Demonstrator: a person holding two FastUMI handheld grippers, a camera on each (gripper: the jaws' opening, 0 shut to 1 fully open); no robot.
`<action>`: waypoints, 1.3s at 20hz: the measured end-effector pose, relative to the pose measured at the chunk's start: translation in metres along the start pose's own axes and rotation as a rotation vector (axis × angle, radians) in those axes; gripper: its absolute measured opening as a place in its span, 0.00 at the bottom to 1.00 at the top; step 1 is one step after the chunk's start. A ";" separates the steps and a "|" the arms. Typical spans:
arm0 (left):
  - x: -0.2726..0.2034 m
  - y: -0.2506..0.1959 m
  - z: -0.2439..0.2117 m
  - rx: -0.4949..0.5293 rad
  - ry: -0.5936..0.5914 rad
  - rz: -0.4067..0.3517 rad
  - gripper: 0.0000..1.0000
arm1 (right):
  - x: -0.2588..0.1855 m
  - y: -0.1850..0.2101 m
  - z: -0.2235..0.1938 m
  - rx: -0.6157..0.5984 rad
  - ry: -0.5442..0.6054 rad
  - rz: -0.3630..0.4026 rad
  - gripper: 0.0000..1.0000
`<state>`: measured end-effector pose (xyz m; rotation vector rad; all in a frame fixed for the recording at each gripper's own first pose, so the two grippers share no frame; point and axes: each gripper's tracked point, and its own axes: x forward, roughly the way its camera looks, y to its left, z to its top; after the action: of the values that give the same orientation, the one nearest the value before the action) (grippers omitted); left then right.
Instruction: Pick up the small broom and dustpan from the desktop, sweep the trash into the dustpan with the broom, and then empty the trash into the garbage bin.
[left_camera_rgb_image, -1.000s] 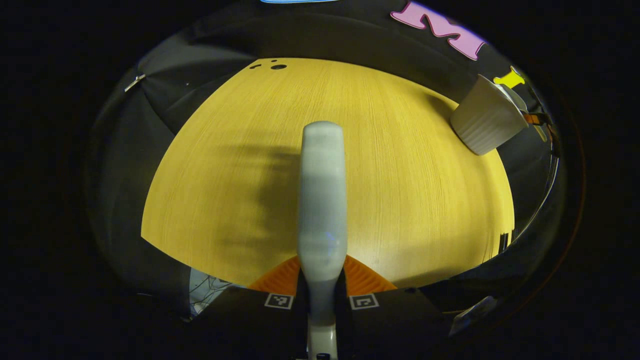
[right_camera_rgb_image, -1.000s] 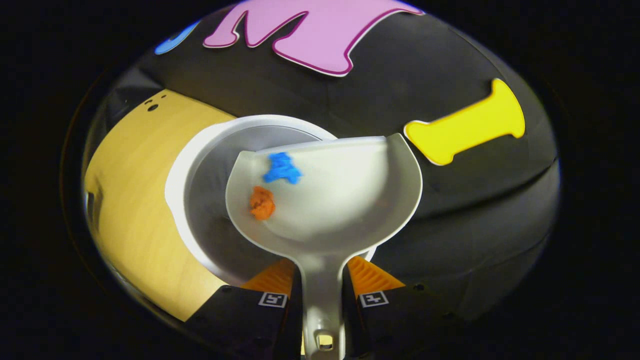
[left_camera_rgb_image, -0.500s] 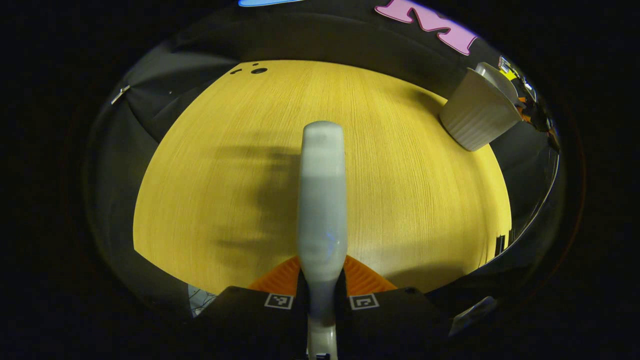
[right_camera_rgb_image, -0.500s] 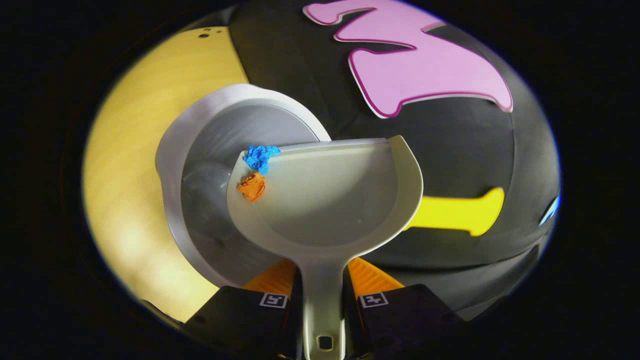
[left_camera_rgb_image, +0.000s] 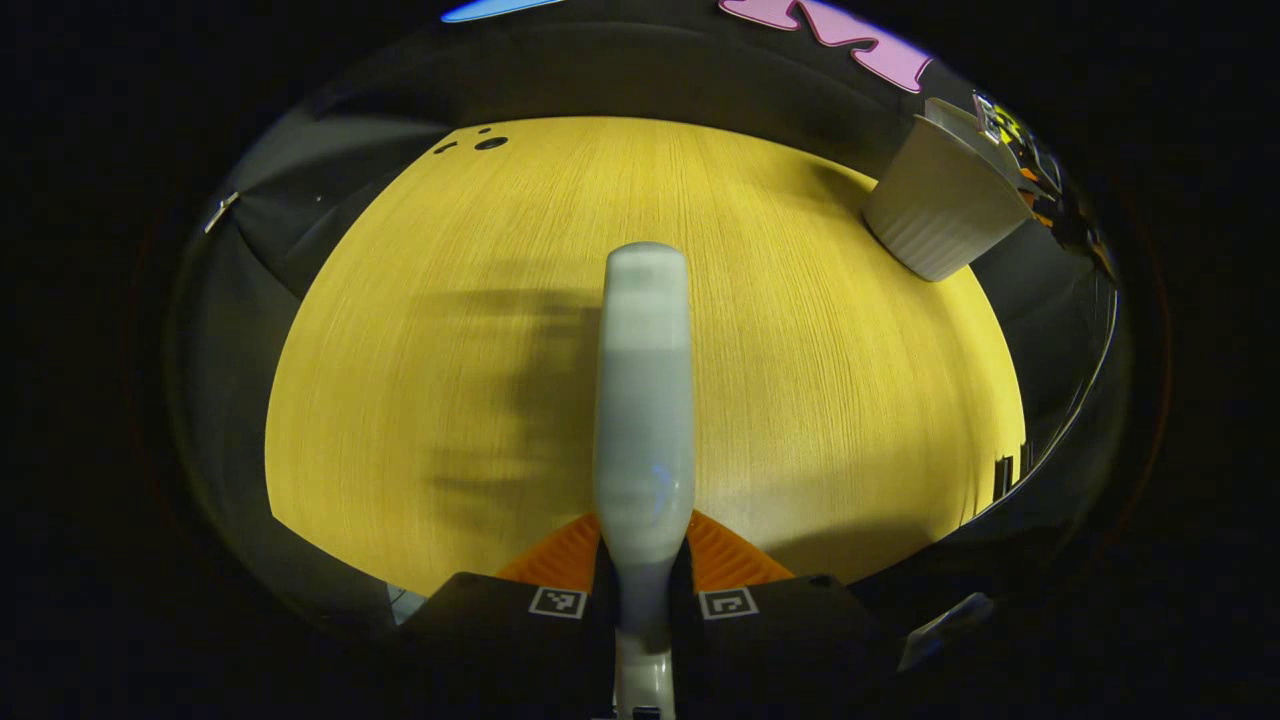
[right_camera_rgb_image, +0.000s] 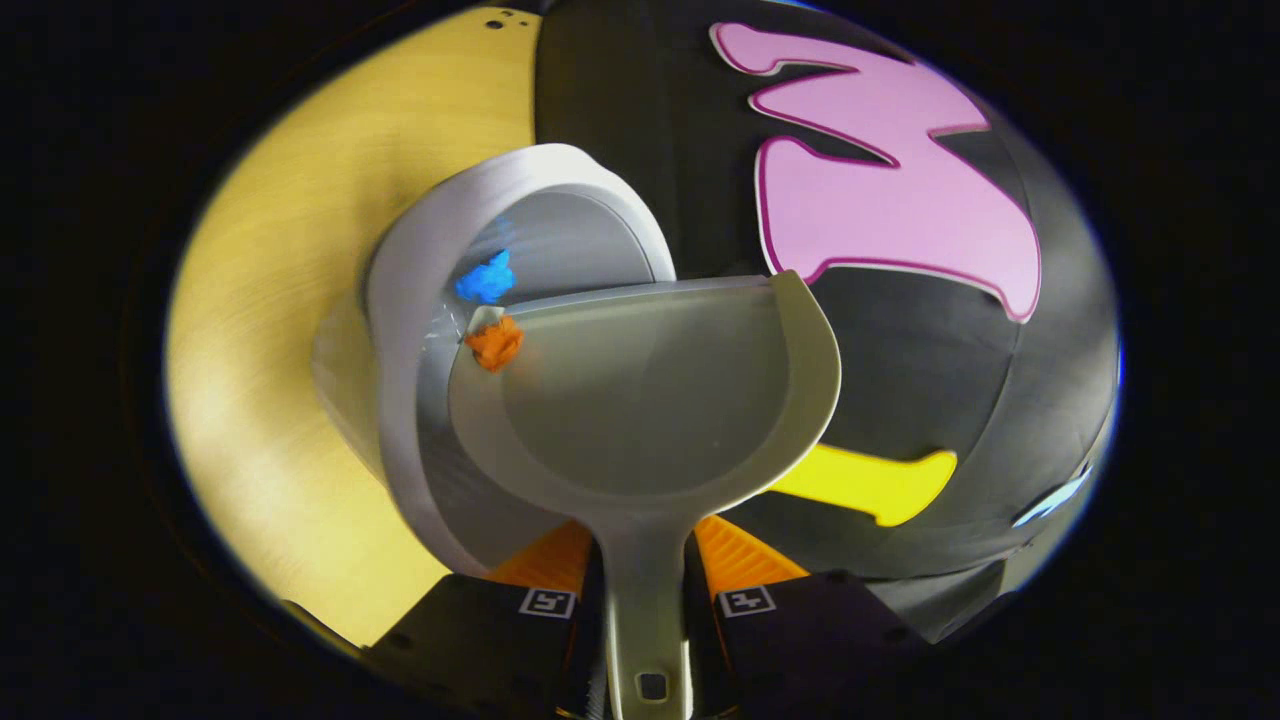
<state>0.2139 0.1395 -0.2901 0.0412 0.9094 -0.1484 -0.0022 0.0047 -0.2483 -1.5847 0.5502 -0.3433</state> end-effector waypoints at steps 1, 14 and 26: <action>0.000 -0.001 0.000 -0.004 0.002 -0.002 0.28 | 0.000 -0.003 0.001 -0.028 -0.008 -0.022 0.36; -0.010 0.011 -0.005 -0.042 -0.002 0.058 0.27 | 0.001 0.005 0.000 0.340 -0.082 0.148 0.37; -0.011 0.011 -0.005 -0.052 -0.011 0.070 0.28 | 0.002 0.027 -0.008 0.868 0.003 0.415 0.37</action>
<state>0.2047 0.1519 -0.2851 0.0239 0.8989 -0.0597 -0.0087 -0.0034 -0.2749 -0.6155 0.6043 -0.2187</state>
